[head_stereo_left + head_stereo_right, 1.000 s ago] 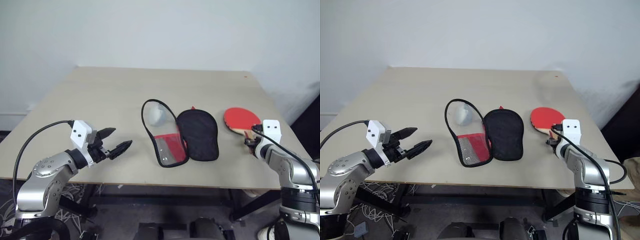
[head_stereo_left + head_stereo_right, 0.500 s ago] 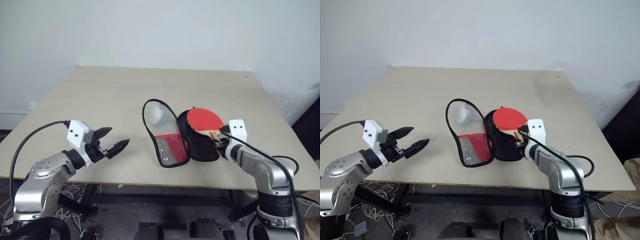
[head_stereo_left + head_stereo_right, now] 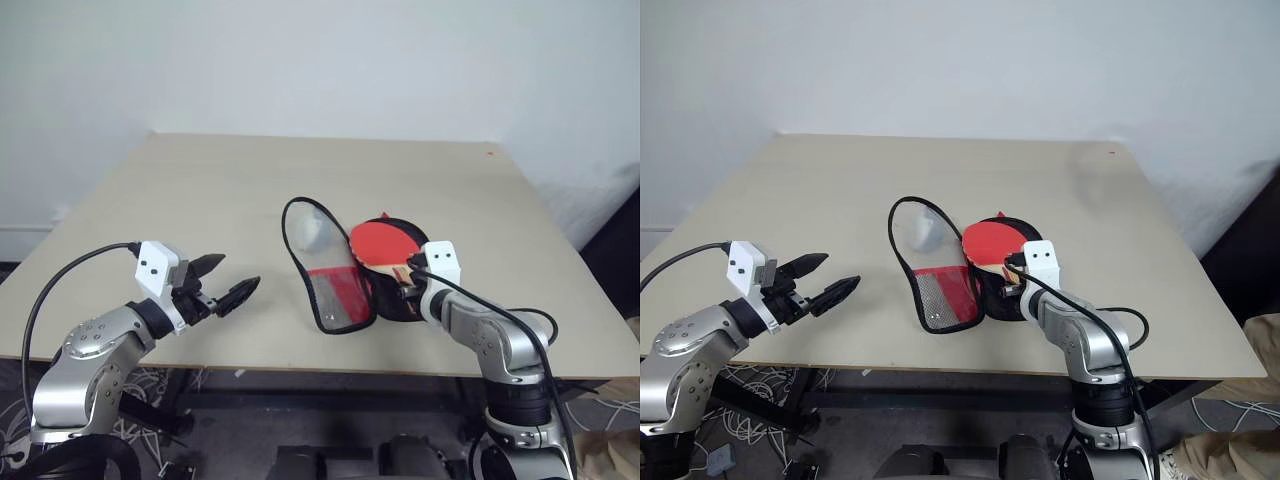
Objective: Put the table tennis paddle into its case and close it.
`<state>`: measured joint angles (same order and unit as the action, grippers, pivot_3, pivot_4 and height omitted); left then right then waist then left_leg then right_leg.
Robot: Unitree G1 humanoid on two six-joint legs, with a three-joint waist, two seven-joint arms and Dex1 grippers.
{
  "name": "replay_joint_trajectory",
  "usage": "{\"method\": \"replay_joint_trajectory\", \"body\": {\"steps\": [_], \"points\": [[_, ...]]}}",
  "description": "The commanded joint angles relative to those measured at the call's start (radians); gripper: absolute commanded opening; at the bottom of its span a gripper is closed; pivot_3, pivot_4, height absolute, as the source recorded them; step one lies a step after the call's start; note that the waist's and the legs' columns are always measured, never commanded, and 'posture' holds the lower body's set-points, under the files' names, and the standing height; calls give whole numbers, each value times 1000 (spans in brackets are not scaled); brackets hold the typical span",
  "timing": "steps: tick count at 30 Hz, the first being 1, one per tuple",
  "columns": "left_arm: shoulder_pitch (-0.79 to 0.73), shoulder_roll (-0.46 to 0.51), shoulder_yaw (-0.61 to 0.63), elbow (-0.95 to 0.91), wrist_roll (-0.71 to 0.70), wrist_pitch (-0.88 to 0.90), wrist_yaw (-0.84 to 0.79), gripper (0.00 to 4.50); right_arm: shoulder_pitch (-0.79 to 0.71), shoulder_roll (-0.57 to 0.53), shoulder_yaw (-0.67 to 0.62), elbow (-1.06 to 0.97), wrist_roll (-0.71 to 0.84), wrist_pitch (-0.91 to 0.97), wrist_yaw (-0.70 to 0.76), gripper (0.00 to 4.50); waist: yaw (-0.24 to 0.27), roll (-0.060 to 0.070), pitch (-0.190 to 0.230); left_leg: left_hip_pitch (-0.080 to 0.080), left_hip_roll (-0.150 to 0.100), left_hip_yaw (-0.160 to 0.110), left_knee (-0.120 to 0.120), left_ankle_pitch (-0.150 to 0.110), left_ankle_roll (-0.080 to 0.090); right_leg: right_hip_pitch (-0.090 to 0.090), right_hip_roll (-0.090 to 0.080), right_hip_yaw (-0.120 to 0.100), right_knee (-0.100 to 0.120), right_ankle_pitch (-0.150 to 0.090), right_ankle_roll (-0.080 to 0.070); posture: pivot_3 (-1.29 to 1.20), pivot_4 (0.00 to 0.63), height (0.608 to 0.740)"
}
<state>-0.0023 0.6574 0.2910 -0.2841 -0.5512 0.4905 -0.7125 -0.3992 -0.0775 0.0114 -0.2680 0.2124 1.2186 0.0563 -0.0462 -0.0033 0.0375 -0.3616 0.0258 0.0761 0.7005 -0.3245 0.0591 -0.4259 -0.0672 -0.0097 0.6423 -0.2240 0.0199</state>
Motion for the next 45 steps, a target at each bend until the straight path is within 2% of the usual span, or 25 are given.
{"method": "replay_joint_trajectory", "body": {"steps": [1,9,21,22,23,32,35,39,41,45], "points": [[-3,-4,20,-39,-6,-13,10,4500,-69,25,-1,38,-31,-70,-34,1224,-1,0,0,0,0,0,0,0,0,0,0,0,0,0,0,0,0,740],[15,-11,26,-58,-12,-8,25,4500,-111,42,-11,119,-71,-133,-64,1224,-1,0,0,0,0,0,0,0,0,0,0,-1,0,0,0,0,0,740],[13,-9,27,-57,-17,-8,31,4500,-96,59,3,131,-88,-145,-86,1224,-2,0,0,0,1,0,-1,0,-1,0,0,-1,0,0,0,0,0,740],[12,-9,26,-57,-17,-7,32,4500,-95,60,8,127,-95,-142,-92,1932,-2,0,0,0,0,0,-1,0,-1,0,0,-1,0,0,0,0,0,740],[10,-8,26,-55,-17,-6,32,4500,-93,62,9,125,-100,-141,-97,2062,-2,0,0,0,0,0,-1,0,-1,0,0,-1,0,0,0,0,0,740],[1,-7,20,-44,-15,-5,31,4500,-108,26,-18,94,-106,-94,-94,4453,-2,0,0,0,1,0,-1,0,-1,0,0,-1,0,0,0,0,0,740],[-9,-8,20,-31,-10,-7,35,4500,-123,-27,-17,73,-69,-87,-20,4488,-2,0,0,0,1,0,-1,0,-1,0,-1,-1,0,0,0,0,0,740],[-21,-9,30,13,21,-10,71,4500,-134,-164,-34,42,1,-137,155,4488,-1,0,0,0,0,-1,-1,0,0,0,-1,-1,0,0,0,0,0,740],[-31,-8,21,55,62,-13,109,4500,-136,-249,-57,51,29,-184,247,4488,-1,0,0,0,-1,-1,-1,0,0,0,0,-1,-1,0,0,0,0,740],[-63,-20,-17,118,138,-26,168,4500,-150,-337,-82,80,65,-250,350,4488,0,0,0,0,-2,-1,-1,0,0,1,1,-1,-1,0,0,0,0,740]]}}
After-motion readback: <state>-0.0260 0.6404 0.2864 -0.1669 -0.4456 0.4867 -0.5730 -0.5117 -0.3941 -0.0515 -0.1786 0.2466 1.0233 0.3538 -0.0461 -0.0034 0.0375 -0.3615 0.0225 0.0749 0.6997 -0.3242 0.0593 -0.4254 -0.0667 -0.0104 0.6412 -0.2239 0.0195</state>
